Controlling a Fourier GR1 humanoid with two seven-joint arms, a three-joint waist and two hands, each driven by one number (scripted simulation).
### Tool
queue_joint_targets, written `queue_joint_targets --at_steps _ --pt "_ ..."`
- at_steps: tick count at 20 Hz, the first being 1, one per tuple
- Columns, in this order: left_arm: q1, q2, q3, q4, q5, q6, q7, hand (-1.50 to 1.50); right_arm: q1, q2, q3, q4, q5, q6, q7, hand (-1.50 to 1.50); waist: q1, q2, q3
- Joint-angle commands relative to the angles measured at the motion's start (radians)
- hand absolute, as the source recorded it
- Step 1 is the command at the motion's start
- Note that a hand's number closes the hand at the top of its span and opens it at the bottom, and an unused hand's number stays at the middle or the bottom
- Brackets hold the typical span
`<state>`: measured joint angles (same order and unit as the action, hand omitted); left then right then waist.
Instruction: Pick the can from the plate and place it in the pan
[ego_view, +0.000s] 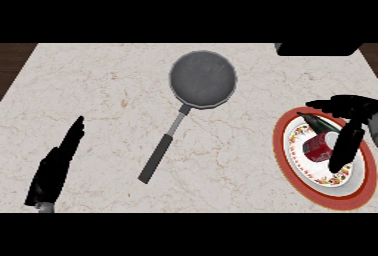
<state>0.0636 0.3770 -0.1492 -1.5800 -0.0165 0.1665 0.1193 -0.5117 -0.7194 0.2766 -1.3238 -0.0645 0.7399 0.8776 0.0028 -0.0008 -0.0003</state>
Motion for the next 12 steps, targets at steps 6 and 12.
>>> queue_joint_targets --at_steps 6,12 --pt "0.009 -0.035 0.039 0.006 -0.031 -0.035 -0.028 0.0 0.026 0.075 -0.037 0.002 0.08 0.059 0.08 -1.5 0.001 0.0 0.0" --pt "-0.015 -0.041 0.083 0.051 -0.036 -0.081 -0.034 0.0 0.039 0.095 -0.069 0.106 0.215 0.065 -0.069 -1.5 0.002 0.002 0.0"
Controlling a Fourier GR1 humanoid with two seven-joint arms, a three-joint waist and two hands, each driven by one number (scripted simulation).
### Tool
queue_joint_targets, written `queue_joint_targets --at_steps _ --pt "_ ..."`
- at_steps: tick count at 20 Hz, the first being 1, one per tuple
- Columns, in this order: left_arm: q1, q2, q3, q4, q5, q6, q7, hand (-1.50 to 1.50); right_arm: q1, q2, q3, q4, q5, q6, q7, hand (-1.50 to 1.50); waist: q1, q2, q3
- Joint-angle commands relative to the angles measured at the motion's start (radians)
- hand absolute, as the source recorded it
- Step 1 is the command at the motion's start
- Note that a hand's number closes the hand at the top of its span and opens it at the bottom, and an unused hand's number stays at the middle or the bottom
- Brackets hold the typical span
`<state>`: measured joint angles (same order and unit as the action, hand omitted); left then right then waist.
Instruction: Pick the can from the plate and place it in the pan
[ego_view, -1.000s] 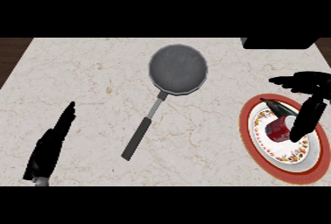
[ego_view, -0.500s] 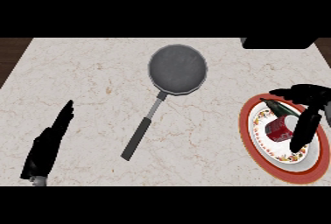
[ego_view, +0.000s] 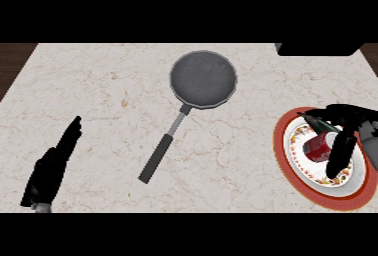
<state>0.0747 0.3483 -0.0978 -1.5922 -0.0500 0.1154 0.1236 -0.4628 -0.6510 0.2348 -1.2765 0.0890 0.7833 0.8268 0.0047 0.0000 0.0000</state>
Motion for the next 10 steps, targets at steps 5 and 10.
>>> queue_joint_targets --at_steps 5,10 --pt "-0.025 -0.06 0.002 -0.006 -0.065 0.003 0.037 0.0 0.029 0.092 -0.027 0.021 0.127 0.004 0.009 -1.5 -0.001 0.0 0.0" --pt "0.028 -0.046 0.023 -0.055 -0.055 -0.032 0.032 0.0 0.095 0.119 -0.055 0.053 0.223 -0.11 -0.173 1.5 0.003 0.001 0.001"
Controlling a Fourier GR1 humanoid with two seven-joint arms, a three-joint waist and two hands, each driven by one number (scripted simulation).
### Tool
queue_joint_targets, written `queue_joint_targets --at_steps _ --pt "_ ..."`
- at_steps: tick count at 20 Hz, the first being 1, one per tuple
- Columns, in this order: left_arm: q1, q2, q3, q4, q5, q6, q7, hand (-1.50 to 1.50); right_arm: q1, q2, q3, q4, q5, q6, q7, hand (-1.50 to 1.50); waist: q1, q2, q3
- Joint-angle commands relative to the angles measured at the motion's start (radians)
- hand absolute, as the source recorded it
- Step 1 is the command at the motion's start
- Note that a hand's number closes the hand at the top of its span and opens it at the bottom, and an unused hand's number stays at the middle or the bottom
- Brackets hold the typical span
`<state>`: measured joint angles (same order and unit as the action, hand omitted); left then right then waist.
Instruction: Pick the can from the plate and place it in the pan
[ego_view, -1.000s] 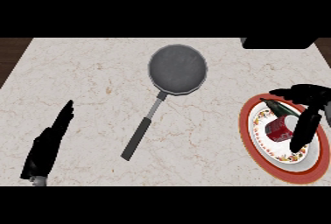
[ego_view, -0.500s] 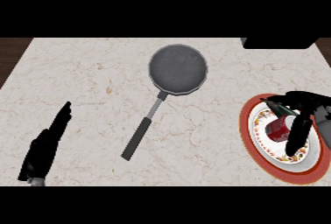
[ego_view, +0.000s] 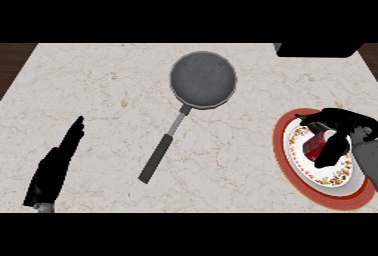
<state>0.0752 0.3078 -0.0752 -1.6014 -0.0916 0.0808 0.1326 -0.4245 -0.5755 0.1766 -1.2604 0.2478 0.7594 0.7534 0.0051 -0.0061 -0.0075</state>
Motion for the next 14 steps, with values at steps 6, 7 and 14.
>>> queue_joint_targets --at_steps 6,7,14 --pt "0.038 -0.023 0.009 -0.01 -0.025 -0.002 -0.019 0.0 0.033 0.094 -0.044 0.08 0.037 -0.055 -0.079 1.5 0.006 0.007 0.008" --pt "-0.011 -0.032 0.002 -0.022 -0.015 -0.011 0.023 0.0 0.035 0.091 -0.07 0.035 -0.013 -0.004 -0.02 1.5 -0.003 0.005 0.008" --pt "-0.028 -0.061 0.001 0.035 -0.044 0.017 0.024 0.0 0.115 0.204 -0.041 -0.119 0.207 -0.347 0.192 1.5 -0.02 0.002 0.007"
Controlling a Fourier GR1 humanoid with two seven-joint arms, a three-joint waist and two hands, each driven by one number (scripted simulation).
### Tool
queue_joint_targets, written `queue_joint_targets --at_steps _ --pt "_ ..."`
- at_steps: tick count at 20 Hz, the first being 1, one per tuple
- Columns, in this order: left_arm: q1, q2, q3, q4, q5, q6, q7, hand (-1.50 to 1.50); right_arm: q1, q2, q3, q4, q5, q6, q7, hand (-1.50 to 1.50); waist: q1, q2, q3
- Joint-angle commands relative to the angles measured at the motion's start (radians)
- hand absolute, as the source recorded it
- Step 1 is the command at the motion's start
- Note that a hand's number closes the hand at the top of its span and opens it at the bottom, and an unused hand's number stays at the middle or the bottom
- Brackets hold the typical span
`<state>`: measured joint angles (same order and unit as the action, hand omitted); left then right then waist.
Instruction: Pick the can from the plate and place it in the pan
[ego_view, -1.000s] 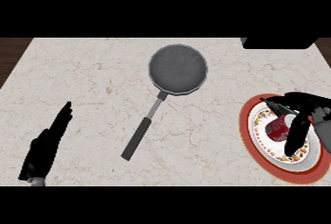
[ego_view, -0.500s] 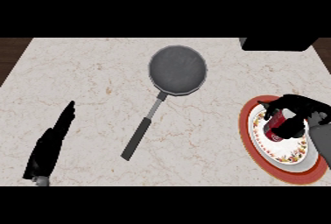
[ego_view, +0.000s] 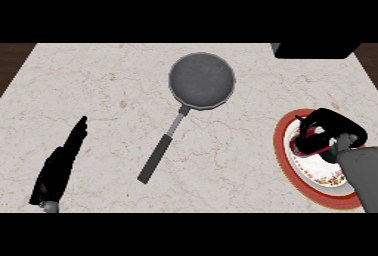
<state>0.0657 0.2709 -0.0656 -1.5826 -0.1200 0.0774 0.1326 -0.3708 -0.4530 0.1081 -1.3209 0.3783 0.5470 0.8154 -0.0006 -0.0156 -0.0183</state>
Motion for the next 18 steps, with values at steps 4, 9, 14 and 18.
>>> queue_joint_targets --at_steps 4,9,14,18 --pt "0.016 -0.004 0.003 -0.059 -0.007 -0.004 0.029 0.0 0.098 0.104 0.049 -0.108 0.183 -0.227 0.14 1.5 0.002 0.013 0.018" --pt "0.03 0.015 0.036 -0.006 0.008 -0.023 -0.036 0.0 0.088 -0.006 0.052 -0.239 0.356 -0.358 0.062 1.5 -0.004 0.012 0.018" --pt "0.023 0.005 0.01 -0.035 -0.003 -0.025 0.012 0.0 -0.05 -0.073 0.075 -0.334 0.51 -0.496 -0.042 1.5 0.01 0.013 0.019" --pt "0.006 0.018 0.032 -0.026 0.017 -0.056 -0.008 0.0 -0.162 -0.019 0.111 -0.252 0.572 -0.516 -0.072 1.5 0.02 0.018 0.018"
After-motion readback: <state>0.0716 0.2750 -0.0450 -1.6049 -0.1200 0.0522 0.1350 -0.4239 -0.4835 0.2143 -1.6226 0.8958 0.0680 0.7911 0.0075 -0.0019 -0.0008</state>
